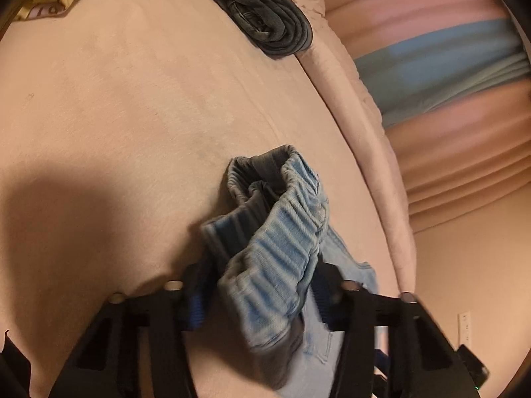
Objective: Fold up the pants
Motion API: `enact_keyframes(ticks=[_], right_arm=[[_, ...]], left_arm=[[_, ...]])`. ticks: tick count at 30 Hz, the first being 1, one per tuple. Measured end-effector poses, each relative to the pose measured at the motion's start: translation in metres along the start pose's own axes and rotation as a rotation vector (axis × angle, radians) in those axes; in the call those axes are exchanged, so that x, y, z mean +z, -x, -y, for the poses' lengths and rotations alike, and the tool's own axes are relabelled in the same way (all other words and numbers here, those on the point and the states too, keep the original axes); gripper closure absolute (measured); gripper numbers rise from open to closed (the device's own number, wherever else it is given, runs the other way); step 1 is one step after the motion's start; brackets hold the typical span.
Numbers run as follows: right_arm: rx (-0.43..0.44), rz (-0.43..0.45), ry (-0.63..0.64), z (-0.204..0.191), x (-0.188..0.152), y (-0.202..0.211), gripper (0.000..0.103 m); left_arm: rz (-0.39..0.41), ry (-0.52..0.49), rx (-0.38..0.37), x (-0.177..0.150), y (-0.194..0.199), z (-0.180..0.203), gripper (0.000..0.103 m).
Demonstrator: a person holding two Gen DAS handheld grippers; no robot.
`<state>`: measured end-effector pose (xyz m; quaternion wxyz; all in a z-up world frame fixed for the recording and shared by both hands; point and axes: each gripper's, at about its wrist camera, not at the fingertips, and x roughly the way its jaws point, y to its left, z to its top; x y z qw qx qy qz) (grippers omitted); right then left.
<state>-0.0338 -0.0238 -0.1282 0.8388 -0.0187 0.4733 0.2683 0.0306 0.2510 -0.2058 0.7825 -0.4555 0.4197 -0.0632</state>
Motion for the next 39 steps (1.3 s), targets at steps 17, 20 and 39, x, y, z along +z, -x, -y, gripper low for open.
enact_keyframes(ticks=[17, 20, 39], right_arm=[[0.017, -0.072, -0.144, 0.034, -0.033, -0.022, 0.063], [0.038, -0.066, -0.152, 0.035, -0.034, -0.022, 0.061], [0.461, 0.053, -0.623, 0.100, 0.019, 0.037, 0.019]], left_arm=[[0.122, -0.621, 0.078, -0.067, 0.029, 0.146, 0.071], [0.103, -0.707, 0.073, -0.086, 0.024, 0.165, 0.071], [0.005, -1.099, 0.163, -0.160, -0.016, 0.199, 0.072]])
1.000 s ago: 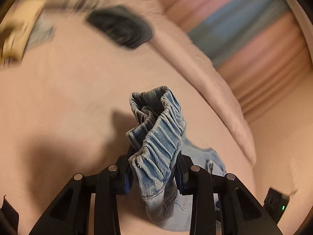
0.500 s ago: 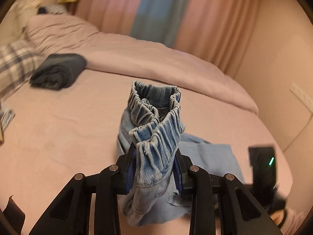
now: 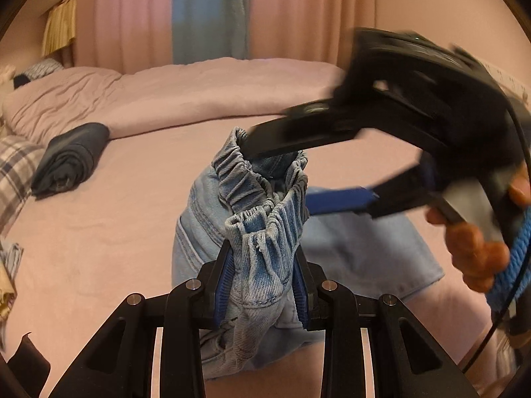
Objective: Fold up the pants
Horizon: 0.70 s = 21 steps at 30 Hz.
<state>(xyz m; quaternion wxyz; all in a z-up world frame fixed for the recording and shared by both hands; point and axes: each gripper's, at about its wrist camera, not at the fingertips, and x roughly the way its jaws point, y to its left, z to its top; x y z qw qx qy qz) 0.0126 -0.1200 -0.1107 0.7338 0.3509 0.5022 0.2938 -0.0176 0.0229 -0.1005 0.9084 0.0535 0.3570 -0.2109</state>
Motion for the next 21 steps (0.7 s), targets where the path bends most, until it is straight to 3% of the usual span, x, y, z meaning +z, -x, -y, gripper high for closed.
enact_keyframes(ticks=[2, 3, 7, 10, 16, 21], right_arm=[[-0.035, -0.032, 0.022, -0.005, 0.003, -0.010, 0.034], [-0.047, -0.046, 0.020, -0.003, 0.003, -0.013, 0.049], [-0.056, -0.024, 0.007, 0.012, 0.013, -0.002, 0.072], [-0.058, -0.007, 0.006, 0.024, 0.009, 0.008, 0.078], [-0.025, 0.071, 0.010, 0.027, 0.005, 0.045, 0.079], [-0.036, 0.139, 0.000, 0.038, 0.003, 0.085, 0.079]], left_arm=[[-0.016, -0.008, 0.002, 0.000, -0.003, 0.001, 0.072], [-0.024, -0.007, -0.004, 0.000, -0.006, 0.000, 0.072], [-0.063, -0.011, -0.052, 0.003, -0.014, 0.002, 0.074], [-0.073, -0.060, -0.053, 0.007, -0.016, 0.016, 0.075], [-0.038, -0.108, -0.109, 0.028, -0.006, 0.045, 0.075], [-0.062, -0.151, -0.183, 0.039, -0.017, 0.079, 0.075]])
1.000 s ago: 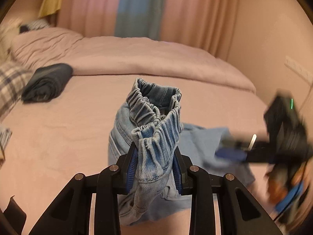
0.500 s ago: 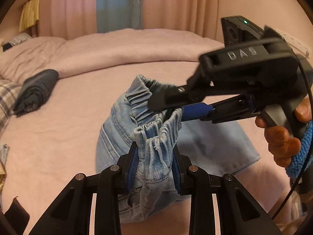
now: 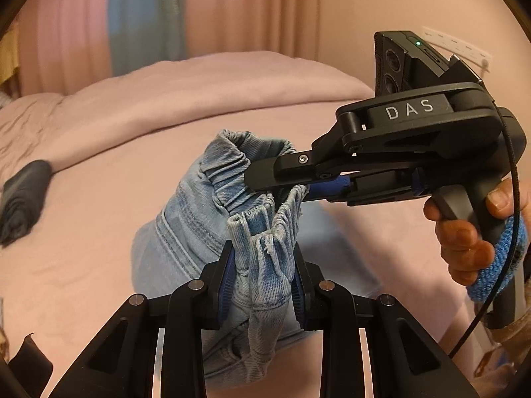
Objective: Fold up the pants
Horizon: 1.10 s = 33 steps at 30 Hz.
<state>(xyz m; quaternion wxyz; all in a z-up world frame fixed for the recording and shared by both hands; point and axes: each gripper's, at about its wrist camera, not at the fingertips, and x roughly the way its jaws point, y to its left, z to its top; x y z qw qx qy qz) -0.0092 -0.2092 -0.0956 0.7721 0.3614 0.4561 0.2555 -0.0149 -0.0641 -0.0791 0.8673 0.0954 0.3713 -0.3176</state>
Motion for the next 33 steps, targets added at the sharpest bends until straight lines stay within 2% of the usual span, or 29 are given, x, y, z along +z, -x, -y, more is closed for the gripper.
enact_keyframes(ticks=[4, 8, 13, 14, 17, 20, 23, 25, 26, 28, 30, 33], right_arm=[[-0.071, 0.009, 0.009, 0.018, -0.002, 0.022, 0.079], [-0.139, -0.016, -0.007, 0.042, -0.004, 0.034, 0.079], [-0.179, -0.016, -0.007, 0.054, -0.003, 0.042, 0.081], [-0.187, -0.017, -0.005, 0.056, -0.002, 0.043, 0.085], [-0.234, -0.023, 0.006, 0.066, 0.000, 0.035, 0.085], [-0.267, -0.032, 0.003, 0.084, 0.002, 0.024, 0.085], [-0.240, -0.018, -0.045, 0.101, 0.003, 0.028, 0.080], [-0.247, -0.011, -0.062, 0.106, 0.001, 0.034, 0.071], [-0.269, -0.002, -0.067, 0.108, 0.001, 0.038, 0.069], [-0.315, 0.020, -0.069, 0.108, 0.000, 0.047, 0.069], [-0.363, 0.065, -0.064, 0.105, -0.001, 0.062, 0.069], [-0.353, 0.107, 0.013, 0.083, -0.003, 0.077, 0.069]], left_arm=[[-0.057, -0.032, -0.061, 0.002, -0.025, 0.022, 0.075], [-0.097, -0.037, -0.108, 0.006, -0.048, 0.027, 0.075], [-0.128, -0.053, -0.104, 0.010, -0.066, 0.035, 0.075], [-0.139, -0.050, -0.104, 0.010, -0.071, 0.036, 0.075], [-0.161, -0.061, -0.076, 0.004, -0.090, 0.042, 0.074], [-0.170, -0.044, -0.096, 0.003, -0.097, 0.050, 0.064], [-0.186, -0.009, -0.178, 0.004, -0.086, 0.052, 0.053], [-0.182, 0.010, -0.253, 0.003, -0.069, 0.048, 0.052], [-0.171, 0.026, -0.299, 0.001, -0.056, 0.043, 0.052], [-0.143, 0.055, -0.340, -0.002, -0.038, 0.029, 0.052], [-0.107, 0.094, -0.305, -0.003, -0.025, 0.009, 0.052], [-0.079, 0.178, -0.208, 0.002, -0.024, -0.026, 0.052]])
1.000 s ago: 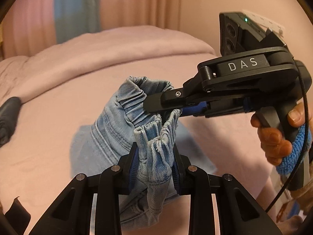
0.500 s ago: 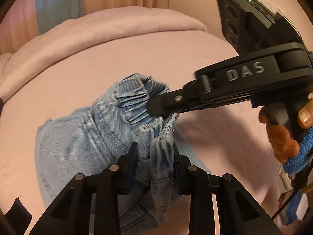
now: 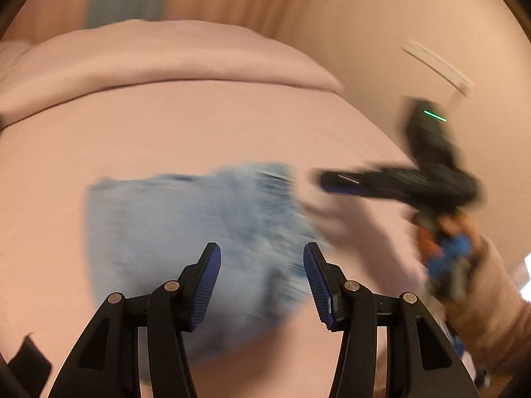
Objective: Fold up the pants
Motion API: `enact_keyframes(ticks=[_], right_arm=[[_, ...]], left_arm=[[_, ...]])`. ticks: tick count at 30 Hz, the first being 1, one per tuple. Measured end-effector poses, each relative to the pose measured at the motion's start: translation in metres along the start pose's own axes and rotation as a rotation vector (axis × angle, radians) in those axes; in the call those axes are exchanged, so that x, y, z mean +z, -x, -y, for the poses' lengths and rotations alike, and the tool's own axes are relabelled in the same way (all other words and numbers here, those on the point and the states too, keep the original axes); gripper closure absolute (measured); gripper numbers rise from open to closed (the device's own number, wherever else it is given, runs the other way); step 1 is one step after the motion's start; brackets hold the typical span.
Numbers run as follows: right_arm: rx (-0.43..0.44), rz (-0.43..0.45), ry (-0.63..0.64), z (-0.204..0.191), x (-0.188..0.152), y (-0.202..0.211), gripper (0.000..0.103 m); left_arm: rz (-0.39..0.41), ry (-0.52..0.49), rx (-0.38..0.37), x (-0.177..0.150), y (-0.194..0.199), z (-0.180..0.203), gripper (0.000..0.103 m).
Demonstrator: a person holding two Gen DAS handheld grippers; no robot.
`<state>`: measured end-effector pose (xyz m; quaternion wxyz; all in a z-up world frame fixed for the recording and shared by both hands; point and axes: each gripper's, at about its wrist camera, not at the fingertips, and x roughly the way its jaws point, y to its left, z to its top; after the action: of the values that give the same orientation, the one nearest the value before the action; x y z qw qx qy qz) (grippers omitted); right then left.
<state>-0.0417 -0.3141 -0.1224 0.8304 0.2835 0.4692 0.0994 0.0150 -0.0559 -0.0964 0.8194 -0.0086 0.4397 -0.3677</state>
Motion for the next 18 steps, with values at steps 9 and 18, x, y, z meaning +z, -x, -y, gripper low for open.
enact_keyframes(ticks=[9, 18], right_arm=[[0.033, -0.045, 0.280, -0.083, -0.015, -0.025, 0.084], [-0.131, -0.070, 0.287, -0.042, -0.053, -0.044, 0.086]], left_arm=[[-0.048, 0.062, 0.096, 0.042, -0.059, -0.031, 0.052], [-0.092, 0.055, 0.118, 0.043, -0.103, -0.040, 0.052]])
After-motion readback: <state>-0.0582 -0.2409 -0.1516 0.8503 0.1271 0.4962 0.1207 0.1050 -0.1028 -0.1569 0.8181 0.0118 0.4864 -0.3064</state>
